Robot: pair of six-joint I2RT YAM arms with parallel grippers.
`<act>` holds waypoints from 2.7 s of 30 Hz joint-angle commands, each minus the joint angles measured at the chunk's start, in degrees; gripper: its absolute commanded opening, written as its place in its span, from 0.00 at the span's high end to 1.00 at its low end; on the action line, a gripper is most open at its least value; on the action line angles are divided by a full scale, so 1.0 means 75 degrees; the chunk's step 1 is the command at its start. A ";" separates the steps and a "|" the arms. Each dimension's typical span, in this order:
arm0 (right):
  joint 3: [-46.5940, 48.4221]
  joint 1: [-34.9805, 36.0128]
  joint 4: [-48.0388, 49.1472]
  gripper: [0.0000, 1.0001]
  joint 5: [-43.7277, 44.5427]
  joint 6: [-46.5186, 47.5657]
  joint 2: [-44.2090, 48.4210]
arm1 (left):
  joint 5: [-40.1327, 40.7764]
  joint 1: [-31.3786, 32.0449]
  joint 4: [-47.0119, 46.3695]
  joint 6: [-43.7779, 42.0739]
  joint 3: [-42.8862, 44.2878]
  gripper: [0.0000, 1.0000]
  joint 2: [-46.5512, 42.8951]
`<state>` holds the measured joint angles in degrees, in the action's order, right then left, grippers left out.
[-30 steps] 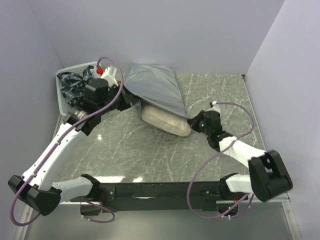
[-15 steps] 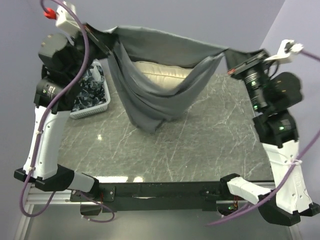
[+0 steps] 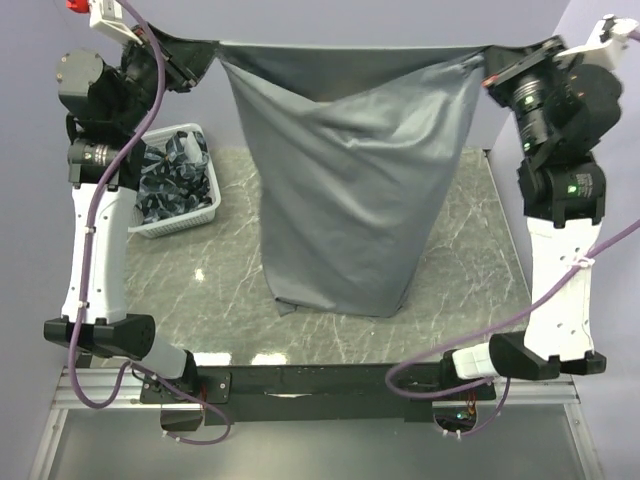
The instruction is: Put the pillow into the pillowcase
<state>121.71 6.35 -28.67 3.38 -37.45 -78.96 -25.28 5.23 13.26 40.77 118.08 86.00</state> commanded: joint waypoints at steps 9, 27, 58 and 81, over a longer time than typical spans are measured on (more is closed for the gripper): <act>0.2182 -0.1960 0.1033 1.00 -0.1048 -0.1627 -0.0945 | -0.2898 0.0017 -0.2973 0.1933 -0.0826 0.94 -0.0589; 0.0989 -0.1211 0.1818 1.00 -0.2888 -0.1757 0.0250 | 0.0124 0.1926 -0.2470 -0.1462 -0.3357 0.34 0.1000; 0.0612 0.0232 0.1314 1.00 -0.2243 -0.0737 0.0403 | -0.0309 0.2700 -0.4228 -0.1944 -0.6136 0.38 0.0193; 0.0295 0.0220 0.1361 1.00 -0.2161 -0.0655 0.0649 | 0.0675 0.3028 -0.4239 -0.1581 -0.3873 0.39 0.2092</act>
<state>123.31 7.64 -22.70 -13.10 -43.44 -75.92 -20.03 27.22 -17.28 28.32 86.32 100.51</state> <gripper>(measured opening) 0.007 0.618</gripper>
